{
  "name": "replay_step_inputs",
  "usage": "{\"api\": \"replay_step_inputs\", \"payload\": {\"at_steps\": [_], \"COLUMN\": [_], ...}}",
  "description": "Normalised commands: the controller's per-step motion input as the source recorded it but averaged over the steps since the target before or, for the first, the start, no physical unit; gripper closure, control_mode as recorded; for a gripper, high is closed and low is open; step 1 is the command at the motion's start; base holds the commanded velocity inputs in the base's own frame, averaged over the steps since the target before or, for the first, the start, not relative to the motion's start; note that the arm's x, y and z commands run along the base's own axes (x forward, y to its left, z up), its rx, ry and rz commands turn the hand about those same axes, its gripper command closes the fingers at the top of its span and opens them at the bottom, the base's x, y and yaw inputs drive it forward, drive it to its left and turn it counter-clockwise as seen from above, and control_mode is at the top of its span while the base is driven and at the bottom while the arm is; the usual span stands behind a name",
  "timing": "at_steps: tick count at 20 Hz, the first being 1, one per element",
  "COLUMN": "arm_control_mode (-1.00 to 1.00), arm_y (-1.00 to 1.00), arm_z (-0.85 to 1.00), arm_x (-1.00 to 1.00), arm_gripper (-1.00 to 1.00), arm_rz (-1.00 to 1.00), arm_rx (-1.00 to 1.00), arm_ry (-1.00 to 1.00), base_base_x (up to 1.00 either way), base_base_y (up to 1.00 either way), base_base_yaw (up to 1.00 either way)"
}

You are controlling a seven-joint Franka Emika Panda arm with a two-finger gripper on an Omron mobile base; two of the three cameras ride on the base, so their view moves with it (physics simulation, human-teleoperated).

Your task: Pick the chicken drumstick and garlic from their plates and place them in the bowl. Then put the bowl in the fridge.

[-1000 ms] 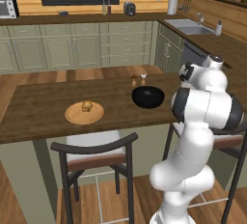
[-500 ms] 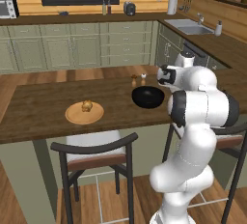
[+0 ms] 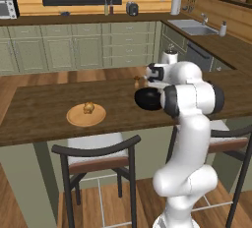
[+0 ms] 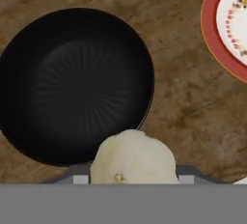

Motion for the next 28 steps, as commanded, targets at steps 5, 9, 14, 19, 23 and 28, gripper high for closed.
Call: {"api": "replay_step_inputs", "payload": {"at_steps": [5, 9, 14, 19, 23, 28], "arm_control_mode": [-1.00, -1.00, -1.00, -1.00, -1.00, -1.00], "arm_y": [0.18, 0.14, 0.22, 0.30, 0.10, 0.00], "arm_z": [-0.49, -0.47, -0.40, -0.53, -0.12, 0.01], "arm_x": [0.65, 0.15, 0.04, 0.06, 0.00, -0.01], "arm_gripper": [1.00, 1.00, 1.00, -1.00, -1.00, -1.00], "arm_rz": [0.06, 0.06, 0.02, 0.00, 0.00, 0.01], "arm_rx": [0.00, 0.00, 0.00, 0.00, 0.00, 0.00], "arm_ry": [0.07, 0.12, 0.09, 0.11, 0.03, 0.00], "base_base_x": [0.00, 0.00, 0.00, 0.00, 0.00, 0.00], "base_base_y": [0.00, 0.00, 0.00, 0.00, 0.00, 0.00], "base_base_yaw": [0.00, 0.00, 0.00, 0.00, 0.00, 0.00]}}
